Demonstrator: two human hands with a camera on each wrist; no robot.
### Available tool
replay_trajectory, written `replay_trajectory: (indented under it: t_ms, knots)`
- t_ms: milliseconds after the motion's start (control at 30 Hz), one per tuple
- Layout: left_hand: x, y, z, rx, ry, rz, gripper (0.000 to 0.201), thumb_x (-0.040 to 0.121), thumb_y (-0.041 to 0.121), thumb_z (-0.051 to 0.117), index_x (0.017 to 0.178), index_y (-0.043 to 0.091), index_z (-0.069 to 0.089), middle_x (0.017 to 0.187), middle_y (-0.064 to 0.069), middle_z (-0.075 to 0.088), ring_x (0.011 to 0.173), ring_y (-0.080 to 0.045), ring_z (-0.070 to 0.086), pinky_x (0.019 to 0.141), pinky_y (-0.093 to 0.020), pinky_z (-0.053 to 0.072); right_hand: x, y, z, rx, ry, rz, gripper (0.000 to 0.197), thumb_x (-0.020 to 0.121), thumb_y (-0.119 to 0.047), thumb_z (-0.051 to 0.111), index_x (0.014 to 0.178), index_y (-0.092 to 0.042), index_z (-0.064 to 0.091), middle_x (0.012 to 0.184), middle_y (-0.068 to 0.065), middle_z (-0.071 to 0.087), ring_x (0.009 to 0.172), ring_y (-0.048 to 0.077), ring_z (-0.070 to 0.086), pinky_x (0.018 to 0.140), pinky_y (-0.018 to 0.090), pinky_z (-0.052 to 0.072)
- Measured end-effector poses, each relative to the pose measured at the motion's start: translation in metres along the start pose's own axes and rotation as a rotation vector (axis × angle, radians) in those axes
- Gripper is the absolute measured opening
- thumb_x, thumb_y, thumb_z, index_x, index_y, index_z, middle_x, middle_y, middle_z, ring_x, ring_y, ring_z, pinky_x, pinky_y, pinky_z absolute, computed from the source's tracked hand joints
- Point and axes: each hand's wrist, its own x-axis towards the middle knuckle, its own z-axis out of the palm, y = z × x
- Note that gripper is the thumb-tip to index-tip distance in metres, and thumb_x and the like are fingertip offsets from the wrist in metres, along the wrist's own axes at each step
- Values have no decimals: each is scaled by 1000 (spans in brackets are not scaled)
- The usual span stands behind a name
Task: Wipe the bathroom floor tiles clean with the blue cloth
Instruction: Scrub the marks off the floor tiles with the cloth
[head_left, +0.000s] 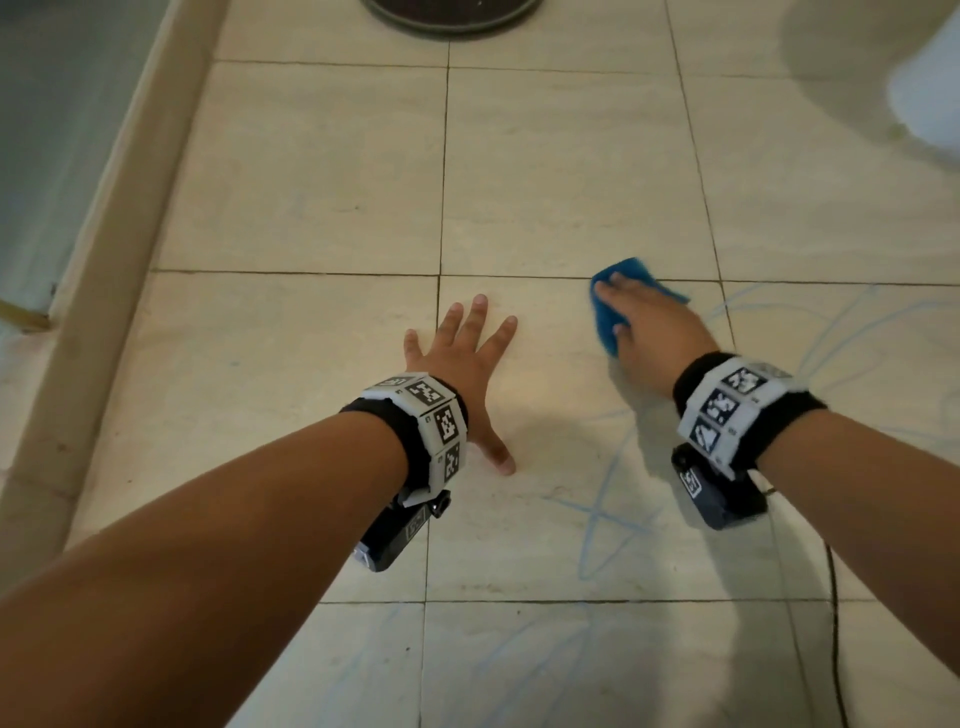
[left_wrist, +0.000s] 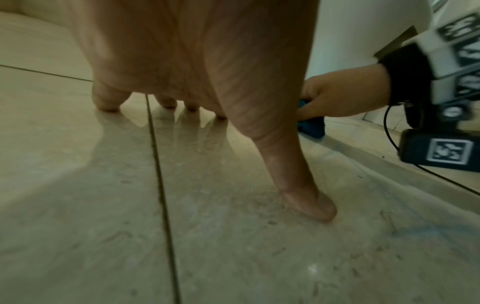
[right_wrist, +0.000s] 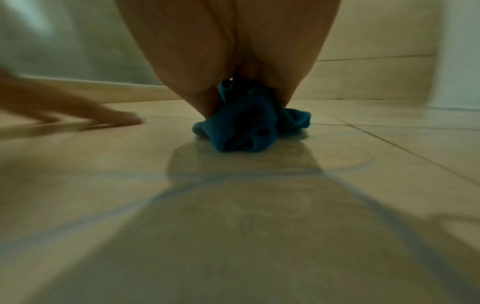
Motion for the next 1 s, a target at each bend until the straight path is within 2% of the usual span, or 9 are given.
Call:
replay_trajectory:
  t_ms: [100, 133, 233, 300, 400, 500, 667, 867, 1000]
  knots:
    - [2, 2, -1, 18, 3, -6, 155, 45, 68, 84, 146, 33, -28, 152, 0, -39, 144, -24, -27, 115, -62, -1, -22, -2, 14, -106, -90, -275, 52, 99, -11, 36, 148, -24, 25, 157, -7, 13, 144, 11, 12, 111, 18, 5]
    - [2, 2, -2, 19, 6, -5, 155, 45, 68, 84, 146, 33, -28, 152, 0, -39, 144, -24, -27, 115, -62, 0, -20, 5, 10, -106, -96, -299, 51, 99, -11, 36, 147, -24, 27, 156, -7, 15, 144, 10, 13, 111, 17, 5]
    - [1, 3, -3, 14, 6, 1, 154, 44, 68, 83, 146, 34, -27, 152, 0, -38, 144, -25, -27, 115, -63, 0, -2, 32, -9, 0, 17, -48, 50, 98, -9, 40, 146, -19, 30, 156, -1, 19, 142, 17, 21, 113, 23, 12]
    - [1, 3, -2, 18, 5, -3, 154, 44, 68, 83, 146, 34, -27, 152, 0, -39, 144, -24, -27, 115, -63, 1, 0, 33, -10, 19, 62, 102, 51, 99, -21, 41, 148, -19, 27, 157, 0, 17, 143, 17, 19, 113, 24, 14]
    - [1, 4, -3, 21, 6, -12, 155, 44, 68, 84, 146, 34, -27, 152, 0, -39, 144, -24, -26, 115, -62, 1, -16, 5, 8, -18, 6, -20, 57, 97, -36, 43, 149, -24, 23, 157, -4, 13, 144, 14, 13, 114, 27, 13]
    - [2, 4, -4, 25, 3, -20, 154, 44, 68, 84, 146, 34, -27, 152, 1, -39, 144, -23, -26, 115, -61, 0, -15, 4, 9, -70, -34, -183, 52, 98, -24, 42, 148, -26, 25, 157, -7, 15, 144, 12, 15, 114, 25, 12]
    - [0, 4, -4, 23, -10, -19, 155, 43, 69, 84, 145, 35, -29, 151, 1, -40, 144, -23, -27, 115, -62, 0, -2, 31, -12, -8, 27, 100, 50, 100, -15, 37, 148, -21, 25, 157, 0, 15, 143, 17, 18, 113, 25, 14]
    - [2, 5, -4, 29, -11, -34, 156, 43, 69, 84, 145, 35, -29, 152, 1, -39, 144, -23, -26, 116, -61, 2, -20, -8, 15, -16, -9, -141, 50, 99, -12, 36, 147, -24, 29, 156, -5, 17, 144, 12, 14, 112, 21, 11]
    - [-1, 5, -5, 20, -11, -24, 155, 44, 68, 84, 145, 35, -28, 152, 1, -39, 144, -23, -26, 115, -62, 2, -1, 36, -18, 34, 49, 88, 48, 99, -12, 39, 146, -19, 31, 156, 1, 21, 141, 21, 24, 113, 26, 16]
